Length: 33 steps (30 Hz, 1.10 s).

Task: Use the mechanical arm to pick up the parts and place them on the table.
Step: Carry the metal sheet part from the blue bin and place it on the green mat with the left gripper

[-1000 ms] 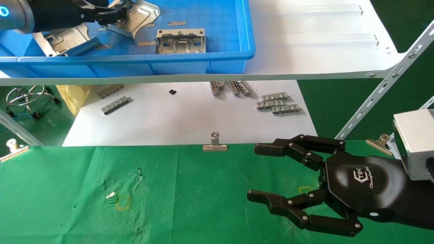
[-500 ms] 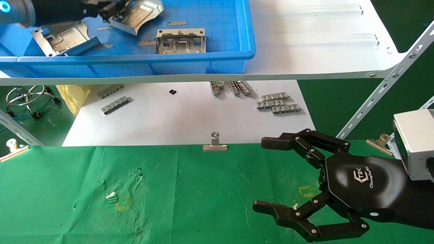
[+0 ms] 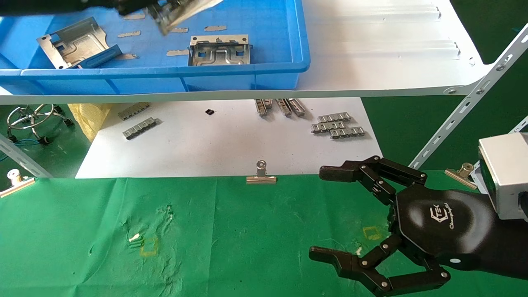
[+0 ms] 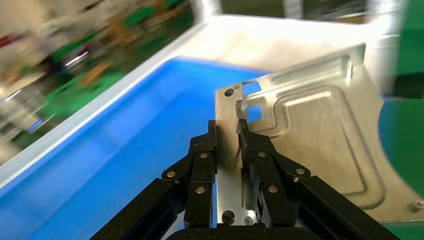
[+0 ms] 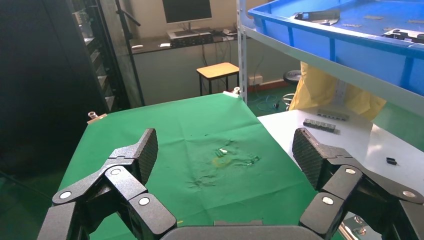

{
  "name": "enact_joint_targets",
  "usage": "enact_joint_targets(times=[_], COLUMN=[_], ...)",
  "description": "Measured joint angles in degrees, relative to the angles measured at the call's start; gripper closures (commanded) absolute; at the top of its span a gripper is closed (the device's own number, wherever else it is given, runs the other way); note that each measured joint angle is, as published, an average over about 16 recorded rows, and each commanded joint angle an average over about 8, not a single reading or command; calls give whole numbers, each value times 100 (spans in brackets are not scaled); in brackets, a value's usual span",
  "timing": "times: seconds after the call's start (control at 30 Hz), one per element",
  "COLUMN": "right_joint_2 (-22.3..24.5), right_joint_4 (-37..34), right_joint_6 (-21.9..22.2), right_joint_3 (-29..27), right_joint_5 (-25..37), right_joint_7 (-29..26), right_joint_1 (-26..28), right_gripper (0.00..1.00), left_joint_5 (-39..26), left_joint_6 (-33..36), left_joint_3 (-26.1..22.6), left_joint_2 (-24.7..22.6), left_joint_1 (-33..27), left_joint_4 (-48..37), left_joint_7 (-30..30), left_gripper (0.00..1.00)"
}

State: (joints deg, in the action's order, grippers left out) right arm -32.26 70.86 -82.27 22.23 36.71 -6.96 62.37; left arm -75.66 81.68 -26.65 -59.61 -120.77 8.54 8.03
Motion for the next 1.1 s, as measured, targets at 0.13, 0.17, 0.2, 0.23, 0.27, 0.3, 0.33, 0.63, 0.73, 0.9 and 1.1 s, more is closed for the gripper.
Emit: enact_joint_targets(times=[0.13, 0.17, 0.2, 0.23, 0.27, 0.3, 0.33, 0.63, 0.73, 0.9, 1.1], right_joint_2=[0, 0, 0, 0, 0, 0, 0, 0, 0, 0, 0], right_joint_4=[0, 0, 0, 0, 0, 0, 0, 0, 0, 0, 0], right_joint_6=[0, 0, 0, 0, 0, 0, 0, 0, 0, 0, 0], right_joint_3=[0, 0, 0, 0, 0, 0, 0, 0, 0, 0, 0], right_joint_5=[0, 0, 0, 0, 0, 0, 0, 0, 0, 0, 0], right_joint_7=[0, 0, 0, 0, 0, 0, 0, 0, 0, 0, 0], right_joint_1=[0, 0, 0, 0, 0, 0, 0, 0, 0, 0, 0], right_gripper=[0, 0, 0, 0, 0, 0, 0, 0, 0, 0, 0], left_joint_5=[371, 498, 639, 790, 956, 1126, 1301, 2448, 2439, 2132, 1713], left_joint_6=[650, 768, 864, 942, 998, 1029, 1042, 982, 875, 490, -458], left_joint_3=[-1, -19, -44, -76, -117, -165, -220, -1009, -1293, -1650, -1834], left_joint_2=[271, 354, 443, 539, 644, 752, 866, 1993, 2292, 2646, 2928], left_joint_1=[264, 358, 460, 570, 688, 807, 931, 1972, 2209, 2644, 3363], left_joint_4=[498, 677, 873, 1086, 1318, 1560, 1810, 3957, 4348, 4735, 5184], left_joint_7=[266, 310, 340, 362, 376, 383, 385, 660, 983, 1659, 2454], left_gripper=[100, 100, 100, 100, 100, 100, 100, 100, 100, 100, 100])
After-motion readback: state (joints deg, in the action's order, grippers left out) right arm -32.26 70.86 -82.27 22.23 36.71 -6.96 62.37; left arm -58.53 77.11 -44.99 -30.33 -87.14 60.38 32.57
